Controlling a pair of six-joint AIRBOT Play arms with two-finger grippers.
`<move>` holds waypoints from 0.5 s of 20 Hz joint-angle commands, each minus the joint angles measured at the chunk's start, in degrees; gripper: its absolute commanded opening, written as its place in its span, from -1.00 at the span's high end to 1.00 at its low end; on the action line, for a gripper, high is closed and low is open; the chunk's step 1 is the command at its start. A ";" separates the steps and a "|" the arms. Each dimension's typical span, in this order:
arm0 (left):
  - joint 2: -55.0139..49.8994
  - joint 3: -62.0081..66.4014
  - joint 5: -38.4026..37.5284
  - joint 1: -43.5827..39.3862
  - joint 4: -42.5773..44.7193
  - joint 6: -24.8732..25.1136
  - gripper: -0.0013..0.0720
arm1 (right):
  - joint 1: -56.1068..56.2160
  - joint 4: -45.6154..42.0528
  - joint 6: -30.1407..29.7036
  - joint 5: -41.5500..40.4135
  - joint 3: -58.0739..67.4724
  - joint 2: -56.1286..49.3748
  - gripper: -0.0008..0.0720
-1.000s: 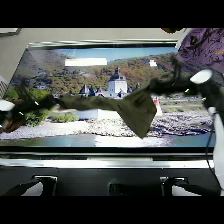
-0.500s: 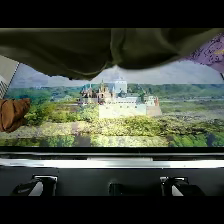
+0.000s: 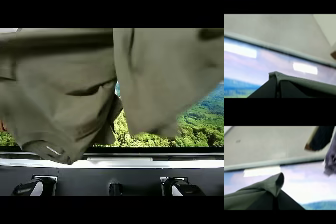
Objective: Fold the clothes and pants, and hang the long-sleeved shirts on hangers.
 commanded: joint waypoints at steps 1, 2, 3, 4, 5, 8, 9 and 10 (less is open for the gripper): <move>-7.15 -7.37 -3.80 -2.40 -4.20 -0.37 0.92 | 0.02 6.88 5.75 7.76 0.07 -13.14 0.90; -10.38 -10.43 -3.23 -3.52 -4.17 -0.37 0.92 | 0.02 9.33 6.16 8.70 0.07 -18.60 0.90; -13.92 -13.25 -2.32 -4.46 -4.17 -0.37 0.92 | 0.02 11.04 6.14 9.05 0.07 -23.71 0.90; -17.35 -15.56 -1.03 -5.22 -4.11 -0.37 0.93 | 0.02 12.76 6.12 8.94 0.07 -29.18 0.90; -20.81 -17.59 0.52 -5.86 -4.00 -0.37 0.92 | 0.02 13.75 6.16 8.68 0.07 -34.10 0.90; -31.52 -20.81 5.11 -7.04 -4.00 -0.39 0.92 | 0.02 17.42 6.16 7.04 0.07 -47.39 0.90; -34.67 -20.83 5.95 -7.30 -4.04 -0.42 0.92 | 0.02 18.69 6.40 6.60 0.07 -50.75 0.90; -37.07 -20.83 6.69 -7.41 -4.04 -0.39 0.93 | 0.02 19.47 7.02 5.99 0.07 -53.20 0.90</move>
